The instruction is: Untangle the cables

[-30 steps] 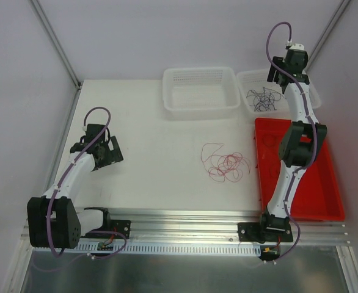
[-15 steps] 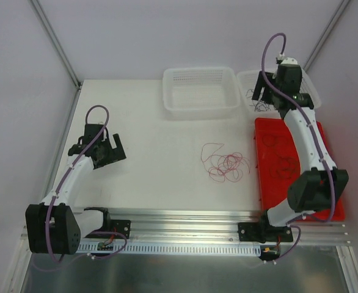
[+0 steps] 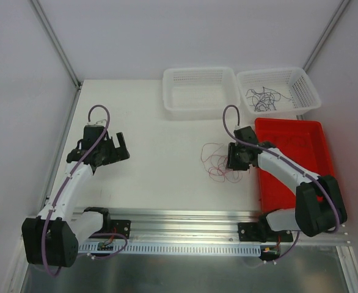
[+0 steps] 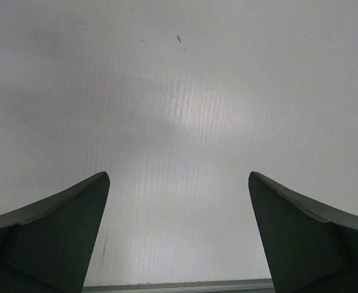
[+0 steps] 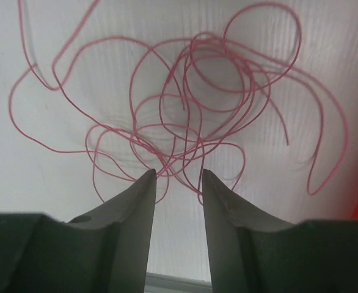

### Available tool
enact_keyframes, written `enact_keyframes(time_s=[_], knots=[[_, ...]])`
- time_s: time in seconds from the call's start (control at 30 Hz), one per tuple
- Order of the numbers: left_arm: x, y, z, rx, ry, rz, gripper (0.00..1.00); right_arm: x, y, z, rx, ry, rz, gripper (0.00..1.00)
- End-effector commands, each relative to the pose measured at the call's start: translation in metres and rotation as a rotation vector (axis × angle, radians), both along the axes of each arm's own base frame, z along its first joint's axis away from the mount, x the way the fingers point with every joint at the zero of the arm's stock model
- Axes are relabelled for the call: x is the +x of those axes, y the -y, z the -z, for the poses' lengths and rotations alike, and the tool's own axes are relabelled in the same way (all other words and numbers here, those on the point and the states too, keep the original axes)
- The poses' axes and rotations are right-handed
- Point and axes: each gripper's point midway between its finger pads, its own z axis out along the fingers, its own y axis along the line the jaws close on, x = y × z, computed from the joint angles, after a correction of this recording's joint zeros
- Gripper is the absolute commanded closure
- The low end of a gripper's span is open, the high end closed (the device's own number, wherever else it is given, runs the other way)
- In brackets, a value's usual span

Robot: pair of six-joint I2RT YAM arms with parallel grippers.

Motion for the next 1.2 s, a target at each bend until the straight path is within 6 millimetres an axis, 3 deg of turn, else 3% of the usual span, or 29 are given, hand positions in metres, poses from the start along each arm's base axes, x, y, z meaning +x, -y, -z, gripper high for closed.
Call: enact_keyframes(time_s=[0.0,0.2,0.3,0.43,0.47,0.53,0.6,0.73,0.83,1.03,1.17], knots=[[0.002,0.007,-0.003,-0.006,0.029,0.052,0.01,0.006,-0.022,0.001,0.074,0.021,0.041,0.63],[0.002,0.011,-0.004,-0.006,0.035,0.071,0.01,-0.011,-0.064,0.022,0.062,-0.078,-0.049,0.68],[0.001,0.012,-0.004,-0.004,0.039,0.08,0.01,-0.028,-0.108,0.024,0.107,-0.112,-0.13,0.69],[0.001,0.017,-0.005,-0.012,0.043,0.101,0.01,-0.046,-0.16,0.009,0.145,-0.111,-0.238,0.7],[0.001,0.018,-0.006,-0.015,0.048,0.106,0.01,-0.045,-0.173,-0.002,0.163,-0.093,-0.263,0.69],[0.001,0.024,-0.008,-0.033,0.058,0.131,0.01,-0.057,-0.183,-0.012,0.154,-0.086,-0.309,0.68],[0.0,0.029,-0.008,-0.047,0.062,0.146,0.01,-0.053,-0.185,-0.03,0.15,-0.034,-0.328,0.65],[-0.006,0.051,-0.01,-0.102,0.056,0.203,0.01,-0.045,-0.17,-0.052,0.1,0.048,-0.331,0.52],[-0.014,0.076,-0.008,-0.189,0.015,0.214,0.01,-0.034,-0.163,-0.065,0.077,0.115,-0.302,0.46],[-0.019,0.126,-0.005,-0.271,-0.007,0.208,0.03,-0.002,-0.155,-0.068,0.087,0.179,-0.189,0.39],[-0.016,0.152,0.001,-0.252,-0.031,0.215,0.06,0.018,-0.153,-0.067,0.02,0.232,-0.286,0.39]])
